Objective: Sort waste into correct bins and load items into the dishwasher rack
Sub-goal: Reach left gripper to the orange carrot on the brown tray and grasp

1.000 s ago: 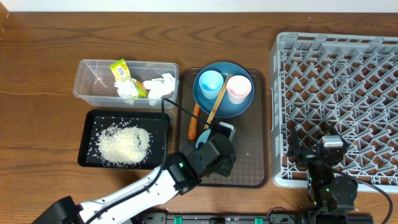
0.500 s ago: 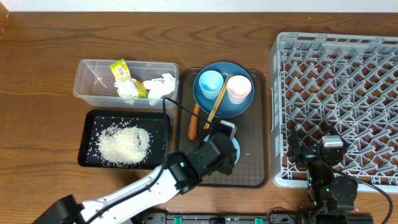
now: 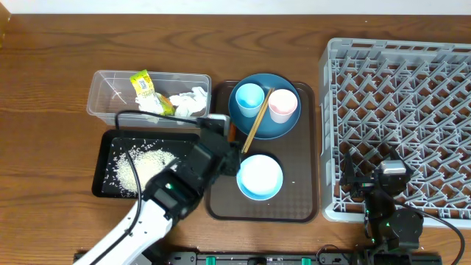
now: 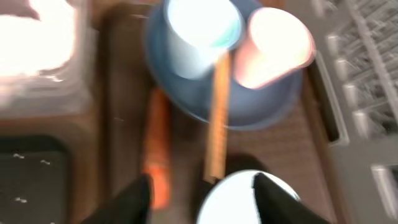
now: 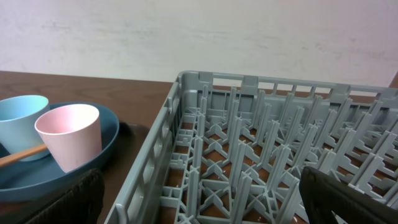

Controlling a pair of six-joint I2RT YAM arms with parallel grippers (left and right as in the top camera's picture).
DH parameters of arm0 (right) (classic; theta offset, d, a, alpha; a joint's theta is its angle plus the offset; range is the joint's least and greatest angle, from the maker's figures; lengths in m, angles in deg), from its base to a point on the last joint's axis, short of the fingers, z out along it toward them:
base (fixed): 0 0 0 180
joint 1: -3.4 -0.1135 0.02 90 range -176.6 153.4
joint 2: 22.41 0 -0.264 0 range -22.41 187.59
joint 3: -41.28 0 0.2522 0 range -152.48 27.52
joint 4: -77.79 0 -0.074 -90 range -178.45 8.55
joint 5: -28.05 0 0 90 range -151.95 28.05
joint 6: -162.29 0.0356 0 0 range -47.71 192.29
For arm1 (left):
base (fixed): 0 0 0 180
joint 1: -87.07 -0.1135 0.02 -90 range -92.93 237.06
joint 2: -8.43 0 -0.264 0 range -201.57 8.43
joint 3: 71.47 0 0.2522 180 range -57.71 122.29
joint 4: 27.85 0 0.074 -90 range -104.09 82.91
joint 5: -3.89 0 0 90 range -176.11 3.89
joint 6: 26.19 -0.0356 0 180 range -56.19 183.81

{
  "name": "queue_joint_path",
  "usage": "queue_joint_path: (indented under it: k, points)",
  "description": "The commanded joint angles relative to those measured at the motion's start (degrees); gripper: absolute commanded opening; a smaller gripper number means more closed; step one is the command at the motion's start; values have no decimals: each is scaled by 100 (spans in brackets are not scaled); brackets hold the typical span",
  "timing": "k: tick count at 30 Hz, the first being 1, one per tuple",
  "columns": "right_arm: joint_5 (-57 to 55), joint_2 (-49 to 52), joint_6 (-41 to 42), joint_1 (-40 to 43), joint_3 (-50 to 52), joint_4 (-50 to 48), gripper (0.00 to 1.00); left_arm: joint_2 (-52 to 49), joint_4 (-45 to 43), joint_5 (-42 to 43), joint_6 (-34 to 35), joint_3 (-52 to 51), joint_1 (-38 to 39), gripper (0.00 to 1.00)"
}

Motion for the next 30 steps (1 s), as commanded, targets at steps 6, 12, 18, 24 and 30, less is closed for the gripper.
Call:
queue_joint_path:
  k: [6,12,18,24,30]
  points:
    - [-17,-31,59,37,9,22,99,-726,-286,-94,-850,129,-216,93]
    - [-17,-31,59,37,9,22,99,-938,-343,-273,-1130,129,-214,79]
    - [-17,-31,59,37,9,22,99,-1097,-341,-229,-1128,129,-173,48]
    - [-17,-31,59,37,9,22,99,-1504,-479,-229,-1123,129,-170,47]
    - [-17,-31,59,37,9,22,99,-1912,-734,-229,-1099,129,-170,47]
